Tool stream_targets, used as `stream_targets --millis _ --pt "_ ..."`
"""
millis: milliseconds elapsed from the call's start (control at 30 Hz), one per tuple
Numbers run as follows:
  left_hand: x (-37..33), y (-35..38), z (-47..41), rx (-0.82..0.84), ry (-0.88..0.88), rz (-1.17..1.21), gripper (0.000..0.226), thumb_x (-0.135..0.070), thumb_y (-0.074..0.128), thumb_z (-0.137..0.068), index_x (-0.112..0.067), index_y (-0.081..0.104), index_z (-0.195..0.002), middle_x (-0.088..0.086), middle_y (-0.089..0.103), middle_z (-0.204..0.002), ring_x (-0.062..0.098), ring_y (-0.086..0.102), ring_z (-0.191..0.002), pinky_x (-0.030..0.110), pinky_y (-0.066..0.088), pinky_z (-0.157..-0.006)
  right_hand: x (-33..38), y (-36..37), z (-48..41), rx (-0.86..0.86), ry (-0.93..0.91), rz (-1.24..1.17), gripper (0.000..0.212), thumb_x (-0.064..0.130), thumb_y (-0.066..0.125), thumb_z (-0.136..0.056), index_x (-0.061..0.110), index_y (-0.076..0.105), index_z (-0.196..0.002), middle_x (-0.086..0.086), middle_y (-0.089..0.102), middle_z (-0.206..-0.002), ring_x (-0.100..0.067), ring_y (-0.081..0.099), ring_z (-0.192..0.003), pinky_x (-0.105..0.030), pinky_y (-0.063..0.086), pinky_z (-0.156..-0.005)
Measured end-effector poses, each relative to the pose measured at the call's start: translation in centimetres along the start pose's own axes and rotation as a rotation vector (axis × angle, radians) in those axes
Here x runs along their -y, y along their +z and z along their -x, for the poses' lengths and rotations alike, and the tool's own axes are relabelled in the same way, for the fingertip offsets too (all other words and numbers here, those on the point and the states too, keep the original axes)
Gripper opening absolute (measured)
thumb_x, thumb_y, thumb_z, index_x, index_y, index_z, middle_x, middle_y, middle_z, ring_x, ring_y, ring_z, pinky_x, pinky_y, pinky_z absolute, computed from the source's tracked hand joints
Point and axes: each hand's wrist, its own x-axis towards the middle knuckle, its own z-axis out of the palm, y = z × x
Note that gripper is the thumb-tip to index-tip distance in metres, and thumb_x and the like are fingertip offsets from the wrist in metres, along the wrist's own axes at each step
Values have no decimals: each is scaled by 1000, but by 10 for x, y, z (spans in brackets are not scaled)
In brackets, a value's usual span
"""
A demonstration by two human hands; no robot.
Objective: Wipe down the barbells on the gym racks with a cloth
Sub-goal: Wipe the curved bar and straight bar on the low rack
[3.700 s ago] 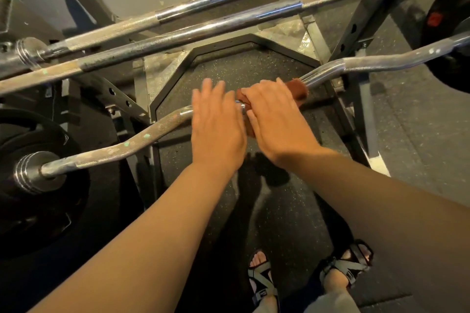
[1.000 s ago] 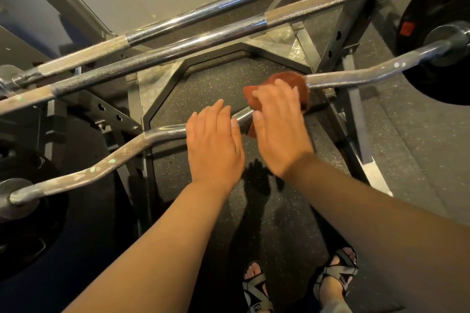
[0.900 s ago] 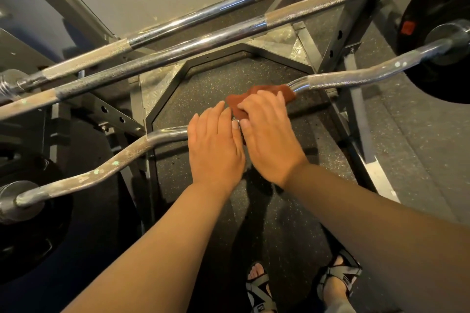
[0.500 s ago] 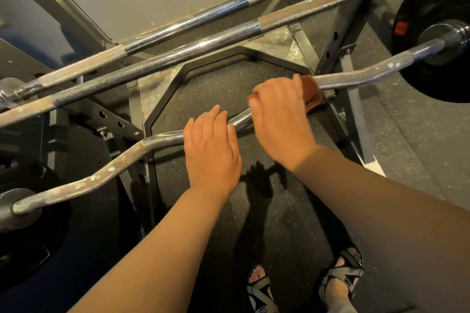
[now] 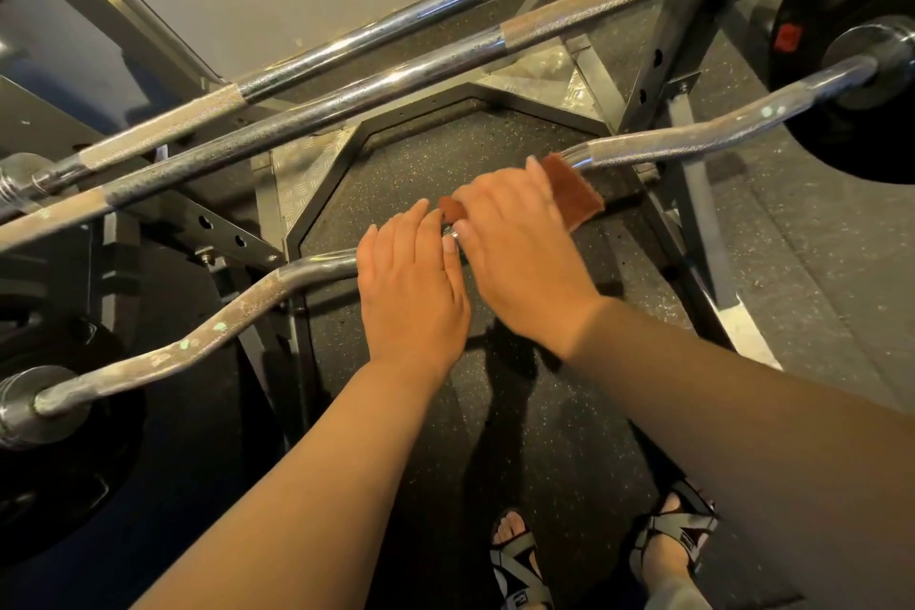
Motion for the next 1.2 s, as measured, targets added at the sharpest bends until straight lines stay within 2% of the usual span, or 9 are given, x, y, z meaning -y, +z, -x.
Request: stream_targets --millis 167,367,500,600,700,833,933,1033,1200 --pt "-2 -1 1 -6 -2 -4 42 -29 31 -108 -11 57 -135 6 55 -142 25 47 -133 49 24 -120 -38 -11 -9 84 -194 39 37 41 33 -108 21 50 -135 1 56 -127 -21 50 -123 -42 21 -124" --pt "-2 0 1 -11 -12 10 41 -29 32 -107 -12 57 -135 5 56 -139 24 48 -131 49 25 -120 -29 -6 -14 -123 209 -56 37 36 25 -108 19 56 -120 -1 56 -118 -23 49 -122 -48 13 -126" --pt "-1 0 1 1 -7 -4 42 -30 30 -107 -12 58 -134 5 57 -138 24 49 -130 48 24 -120 -18 -1 -5 -41 -1 -85 36 34 28 -107 18 54 -126 -1 55 -121 -24 48 -121 -47 14 -125" --pt "0 -4 1 25 -4 13 43 -31 30 -108 -12 58 -134 4 58 -135 24 49 -128 49 26 -119 -47 -20 -9 60 -178 9 33 40 36 -107 23 50 -132 4 54 -122 -18 49 -117 -40 24 -119" --pt "-4 -8 0 36 -19 36 45 -34 26 -107 -13 60 -129 2 60 -127 23 52 -123 50 27 -118 -82 -34 -11 -19 17 -11 28 38 43 -106 22 55 -125 3 58 -117 -18 51 -113 -38 34 -112" --pt "-18 -10 -9 61 -96 -41 49 -38 22 -107 -15 65 -111 1 63 -110 26 54 -119 47 23 -122 -80 -28 -10 -104 340 -53 35 35 34 -108 16 52 -132 -3 55 -127 -24 46 -129 -47 9 -127" --pt "-41 -5 -27 87 -24 -60 44 -35 24 -108 -17 64 -99 -1 59 -94 23 55 -98 42 40 -104 -73 -25 -10 -82 229 -28 36 31 34 -108 13 50 -134 -6 55 -129 -27 46 -129 -52 9 -126" --pt "-65 5 -48 111 38 -41 37 -35 26 -108 -21 59 -98 -5 52 -87 18 48 -82 35 38 -82 -103 -43 -7 34 63 55 35 38 34 -107 19 51 -132 0 59 -124 -23 54 -123 -48 11 -126" --pt "-69 14 -51 92 36 -48 39 -39 23 -108 -23 57 -100 -7 52 -89 14 45 -81 32 37 -82 -132 -48 -1 -41 322 117 36 41 28 -108 20 55 -121 0 62 -117 -23 55 -122 -53 10 -126"
